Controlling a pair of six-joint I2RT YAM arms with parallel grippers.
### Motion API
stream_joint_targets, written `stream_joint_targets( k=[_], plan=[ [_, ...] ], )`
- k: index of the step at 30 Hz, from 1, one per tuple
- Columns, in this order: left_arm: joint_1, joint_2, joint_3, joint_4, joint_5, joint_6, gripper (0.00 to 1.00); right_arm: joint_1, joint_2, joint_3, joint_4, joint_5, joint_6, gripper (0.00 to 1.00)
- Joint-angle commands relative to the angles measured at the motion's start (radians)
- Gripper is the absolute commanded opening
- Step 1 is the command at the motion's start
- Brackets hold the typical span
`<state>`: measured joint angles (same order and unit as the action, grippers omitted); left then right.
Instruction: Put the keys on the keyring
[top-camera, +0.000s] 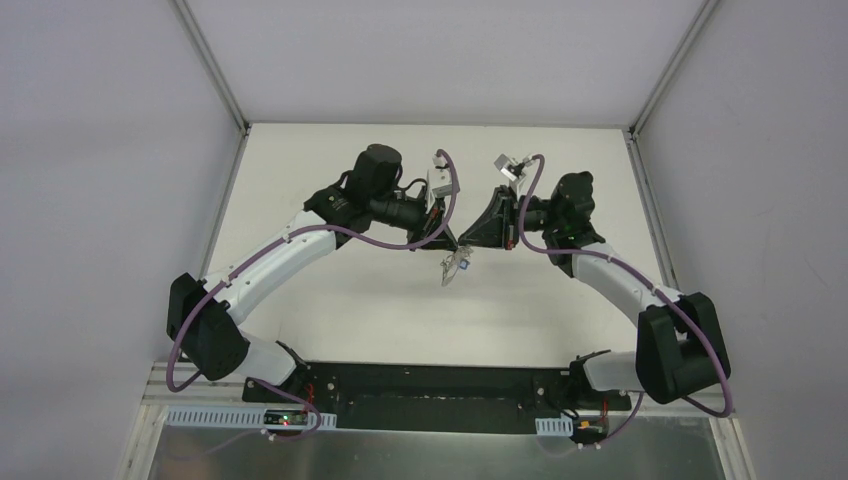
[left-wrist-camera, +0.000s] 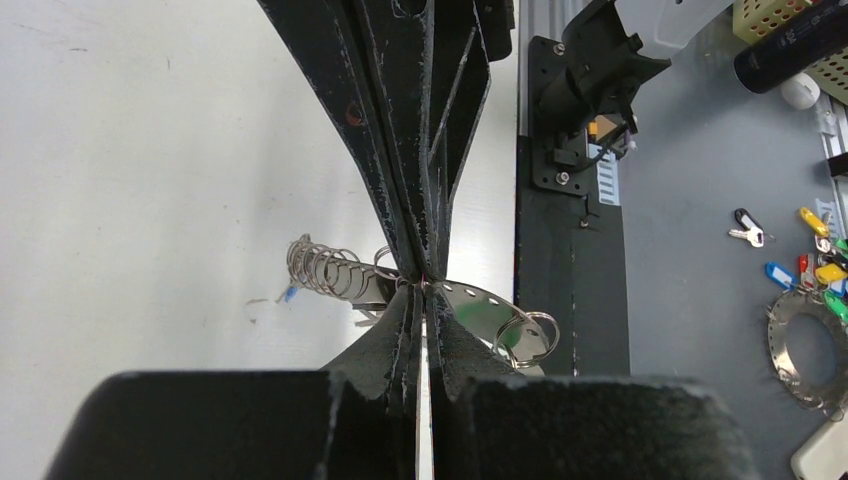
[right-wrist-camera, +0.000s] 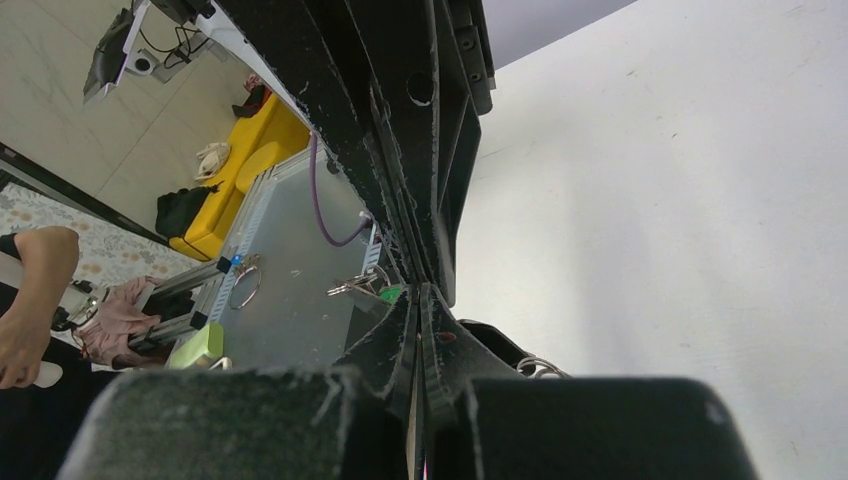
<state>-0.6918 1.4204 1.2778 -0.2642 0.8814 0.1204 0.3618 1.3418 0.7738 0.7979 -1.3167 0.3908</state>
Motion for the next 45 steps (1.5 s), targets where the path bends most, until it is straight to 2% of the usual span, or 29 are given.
stream_joint_targets(
  k=[1, 5, 8, 16, 32, 45],
  plan=[
    [-0.002, -0.025, 0.017, 0.019, 0.039, -0.001, 0.0, -0.002, -0.042, 0.01, -0.075, 0.04, -0.114, 0.0],
    [-0.002, -0.056, 0.045, -0.08, -0.005, 0.062, 0.0, -0.004, -0.073, 0.039, -0.334, 0.081, -0.339, 0.0],
    [-0.002, -0.074, 0.063, -0.125, -0.021, 0.086, 0.0, 0.001, -0.082, 0.051, -0.429, 0.096, -0.441, 0.0],
    [-0.008, -0.077, 0.081, -0.164, -0.053, 0.098, 0.0, 0.038, -0.076, 0.08, -0.52, 0.1, -0.508, 0.02],
    [-0.037, -0.047, 0.092, -0.213, -0.053, 0.13, 0.0, 0.069, -0.067, 0.115, -0.545, 0.065, -0.527, 0.24],
    [-0.04, -0.02, 0.106, -0.21, -0.039, 0.116, 0.0, 0.105, -0.066, 0.164, -0.662, 0.068, -0.626, 0.25]
  ],
)
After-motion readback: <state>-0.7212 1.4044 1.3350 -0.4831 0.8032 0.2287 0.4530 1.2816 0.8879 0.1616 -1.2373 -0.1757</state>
